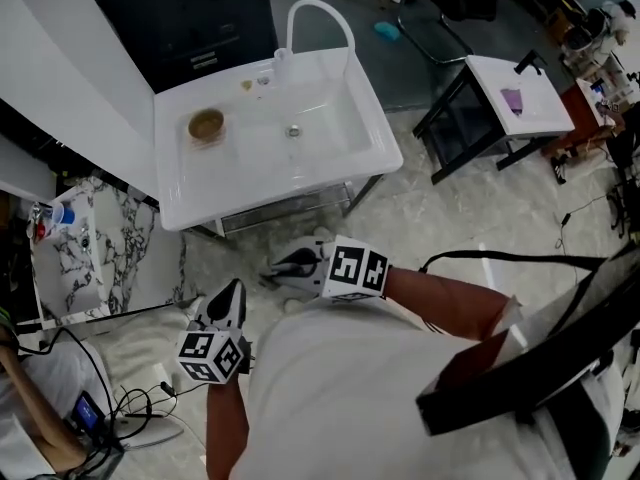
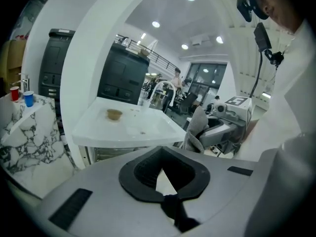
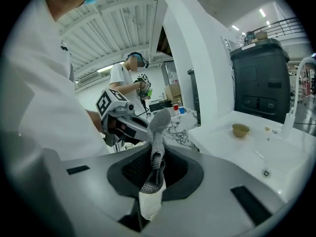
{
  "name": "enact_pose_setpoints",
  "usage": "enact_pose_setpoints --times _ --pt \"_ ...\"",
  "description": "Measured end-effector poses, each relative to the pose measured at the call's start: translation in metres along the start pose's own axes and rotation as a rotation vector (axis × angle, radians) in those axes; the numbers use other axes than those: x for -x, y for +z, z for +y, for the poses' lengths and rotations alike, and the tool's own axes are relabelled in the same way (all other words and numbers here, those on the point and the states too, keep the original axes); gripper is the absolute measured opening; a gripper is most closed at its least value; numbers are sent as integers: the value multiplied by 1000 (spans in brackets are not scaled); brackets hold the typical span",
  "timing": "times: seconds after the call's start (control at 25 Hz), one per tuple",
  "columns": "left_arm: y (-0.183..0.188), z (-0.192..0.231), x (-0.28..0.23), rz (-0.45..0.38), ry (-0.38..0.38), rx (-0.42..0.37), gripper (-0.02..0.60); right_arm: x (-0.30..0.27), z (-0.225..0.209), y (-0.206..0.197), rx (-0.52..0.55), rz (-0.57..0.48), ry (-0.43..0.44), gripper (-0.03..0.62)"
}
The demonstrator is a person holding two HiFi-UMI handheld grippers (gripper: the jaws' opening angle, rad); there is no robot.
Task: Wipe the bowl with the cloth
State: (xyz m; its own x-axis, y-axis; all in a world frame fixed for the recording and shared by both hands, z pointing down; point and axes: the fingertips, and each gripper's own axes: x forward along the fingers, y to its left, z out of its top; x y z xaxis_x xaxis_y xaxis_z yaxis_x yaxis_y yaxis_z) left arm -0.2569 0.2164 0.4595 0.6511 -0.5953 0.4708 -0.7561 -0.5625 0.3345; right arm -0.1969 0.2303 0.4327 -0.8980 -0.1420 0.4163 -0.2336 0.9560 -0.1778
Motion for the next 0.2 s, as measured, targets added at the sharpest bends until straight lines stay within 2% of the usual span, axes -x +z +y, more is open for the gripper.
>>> enact_pose_setpoints --times 0.2 --pt "-6 1 14 -11 1 15 11 -8 19 1 9 8 5 43"
